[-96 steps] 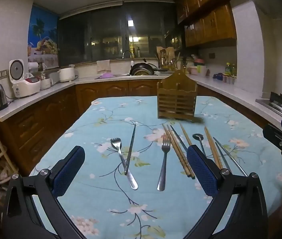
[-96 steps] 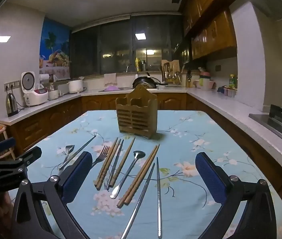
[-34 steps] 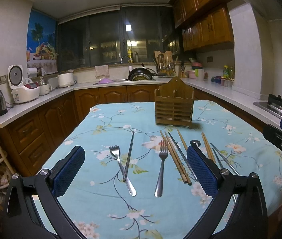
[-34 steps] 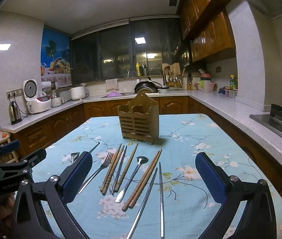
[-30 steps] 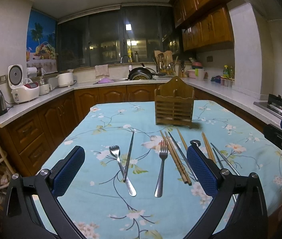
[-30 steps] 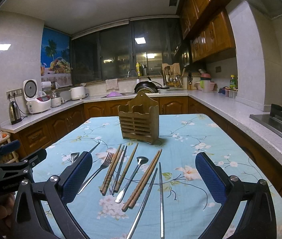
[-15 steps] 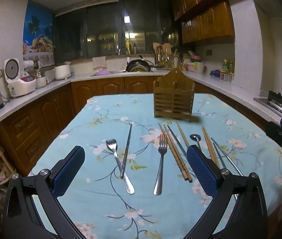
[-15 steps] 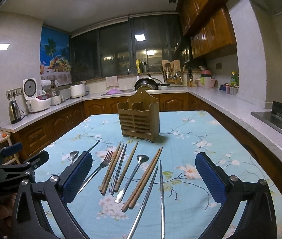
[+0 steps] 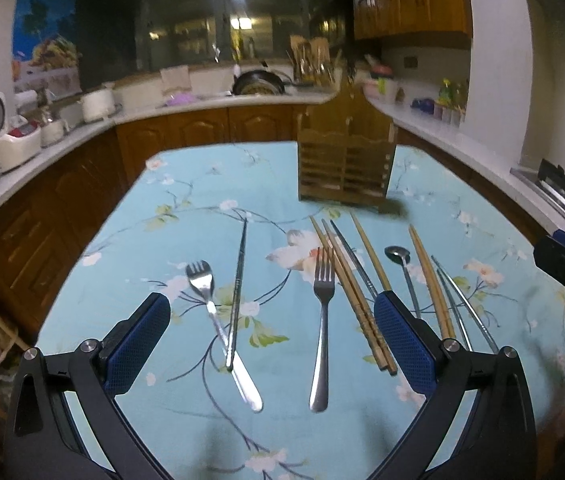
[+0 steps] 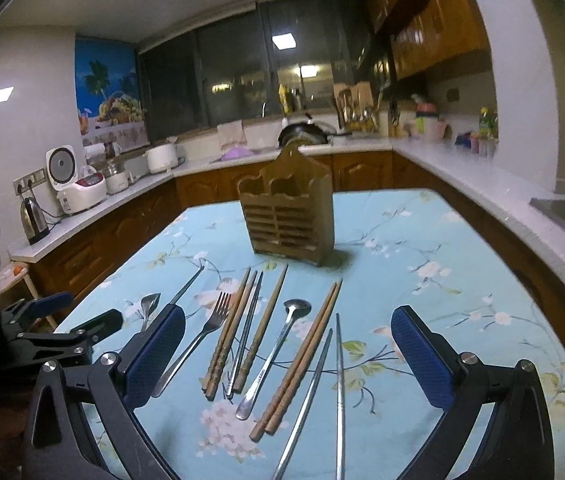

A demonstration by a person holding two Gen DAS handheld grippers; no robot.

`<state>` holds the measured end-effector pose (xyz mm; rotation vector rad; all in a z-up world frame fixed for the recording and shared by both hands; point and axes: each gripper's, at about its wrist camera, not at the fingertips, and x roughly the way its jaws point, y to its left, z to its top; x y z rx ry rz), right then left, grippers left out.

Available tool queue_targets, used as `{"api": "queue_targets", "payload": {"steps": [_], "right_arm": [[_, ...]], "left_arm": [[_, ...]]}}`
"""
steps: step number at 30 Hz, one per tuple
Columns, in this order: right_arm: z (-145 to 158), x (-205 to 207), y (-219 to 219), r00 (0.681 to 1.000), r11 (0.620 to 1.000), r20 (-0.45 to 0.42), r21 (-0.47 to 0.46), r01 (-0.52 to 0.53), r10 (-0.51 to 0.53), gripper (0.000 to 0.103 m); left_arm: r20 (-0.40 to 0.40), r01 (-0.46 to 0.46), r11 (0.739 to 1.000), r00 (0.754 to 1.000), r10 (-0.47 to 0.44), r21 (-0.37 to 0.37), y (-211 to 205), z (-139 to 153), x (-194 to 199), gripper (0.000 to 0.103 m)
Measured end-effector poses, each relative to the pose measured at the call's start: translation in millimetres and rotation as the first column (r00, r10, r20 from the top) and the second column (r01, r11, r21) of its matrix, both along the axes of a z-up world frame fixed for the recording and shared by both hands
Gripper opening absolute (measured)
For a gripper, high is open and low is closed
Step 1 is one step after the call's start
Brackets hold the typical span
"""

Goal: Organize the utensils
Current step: 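Grasp a silver fork with the left tool while the right tool grasps a silver spoon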

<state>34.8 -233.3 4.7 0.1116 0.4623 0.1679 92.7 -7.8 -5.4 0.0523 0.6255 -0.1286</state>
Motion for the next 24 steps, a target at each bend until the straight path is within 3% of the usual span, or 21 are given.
{"api": "queue_targets", "payload": {"steps": [3,8,11,15,24], "right_arm": [[-5.8,22.8,-1.5,0.997,0.999,-0.067,0.038,-0.023,0.026,0.093],[-24.6,64.8,0.7,0.977,0.995,-0.202,0.090,-0.042,0.060,0.065],[-39.1,86.2,3.2,0.958,0.993,-0.277,0.110,-0.049,0.078,0.054],[-57.4,107.8,5.1,0.928,0.989,-0.360,0.135,-0.051,0.097,0.047],[-80.4,140.7,9.7,0.889,0.990,-0.449,0.134,-0.038,0.094,0.034]], "left_arm": [[-0.063,0.034,0.999,0.997,-0.034,-0.003,-1.3,-5.4,23.8,0.099],[-0.137,0.089,0.996,0.987,-0.089,-0.008,-6.1,-13.1,61.0,0.089],[-0.186,0.125,0.992,0.974,-0.129,-0.029,-9.8,-19.4,80.3,0.084],[-0.233,0.160,0.987,0.959,-0.161,-0.022,-18.8,-29.4,100.0,0.081],[-0.323,0.213,0.977,0.923,-0.208,-0.019,-32.2,-54.9,136.6,0.066]]}}
